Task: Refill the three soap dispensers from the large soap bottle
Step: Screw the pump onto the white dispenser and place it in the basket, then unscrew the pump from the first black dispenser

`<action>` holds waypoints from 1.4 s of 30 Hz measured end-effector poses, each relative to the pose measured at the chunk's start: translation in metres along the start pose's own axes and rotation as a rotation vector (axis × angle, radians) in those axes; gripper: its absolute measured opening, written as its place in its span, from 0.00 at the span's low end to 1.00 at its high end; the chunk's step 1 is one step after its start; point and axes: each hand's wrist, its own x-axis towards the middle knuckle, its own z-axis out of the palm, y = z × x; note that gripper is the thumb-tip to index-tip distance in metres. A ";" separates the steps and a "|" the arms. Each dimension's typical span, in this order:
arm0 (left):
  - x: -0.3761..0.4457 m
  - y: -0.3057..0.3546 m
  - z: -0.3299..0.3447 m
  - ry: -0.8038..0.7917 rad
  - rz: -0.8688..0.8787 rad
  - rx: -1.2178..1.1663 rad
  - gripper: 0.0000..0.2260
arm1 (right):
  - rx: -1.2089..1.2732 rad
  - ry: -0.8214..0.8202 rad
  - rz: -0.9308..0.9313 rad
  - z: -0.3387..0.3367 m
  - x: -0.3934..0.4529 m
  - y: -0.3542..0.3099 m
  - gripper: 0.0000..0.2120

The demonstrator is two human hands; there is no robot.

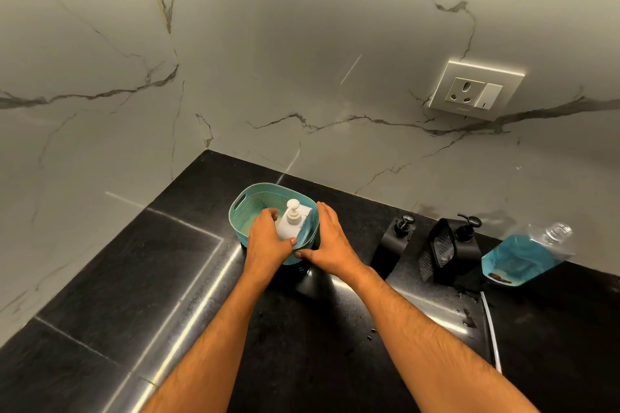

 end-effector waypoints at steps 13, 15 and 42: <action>-0.100 0.049 0.026 0.159 0.220 -0.123 0.32 | -0.091 0.187 -0.130 -0.036 -0.075 0.015 0.44; -0.108 0.061 0.040 0.102 0.243 -0.137 0.32 | -0.095 0.208 -0.134 -0.046 -0.091 0.023 0.41; -0.061 0.109 0.175 -0.218 0.149 -0.043 0.44 | 0.103 0.286 0.290 -0.110 -0.100 0.131 0.49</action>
